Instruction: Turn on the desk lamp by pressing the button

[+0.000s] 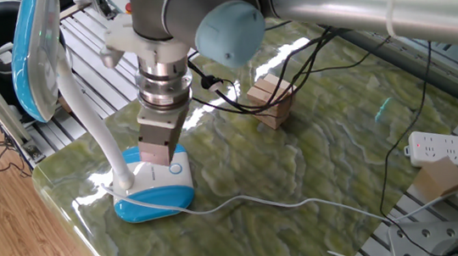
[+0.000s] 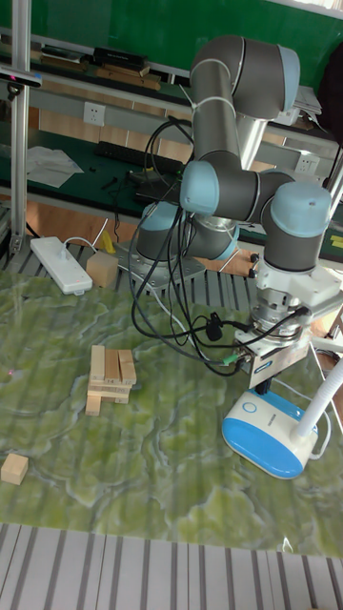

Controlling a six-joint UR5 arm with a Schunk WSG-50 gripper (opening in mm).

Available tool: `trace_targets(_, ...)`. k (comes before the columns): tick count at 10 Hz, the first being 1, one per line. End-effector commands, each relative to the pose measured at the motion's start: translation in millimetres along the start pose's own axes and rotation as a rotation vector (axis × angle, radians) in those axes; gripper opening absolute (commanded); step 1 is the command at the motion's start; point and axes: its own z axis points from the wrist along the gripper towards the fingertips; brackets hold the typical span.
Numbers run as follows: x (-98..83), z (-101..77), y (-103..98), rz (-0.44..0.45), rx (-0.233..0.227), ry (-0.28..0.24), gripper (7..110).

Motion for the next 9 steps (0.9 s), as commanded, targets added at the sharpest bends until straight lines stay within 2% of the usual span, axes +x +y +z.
trace_targets(1,6.9,8.7,-13.8,-0.051,0.034,0.007,7)
trace_targets(4,7.2,15.4,-28.5,-0.064,0.053,0.009,7)
trace_targets(6,-3.4,26.4,-27.9,-0.077,0.039,-0.024,7)
trace_targets(9,-1.4,24.0,-27.9,-0.105,0.046,-0.013,7)
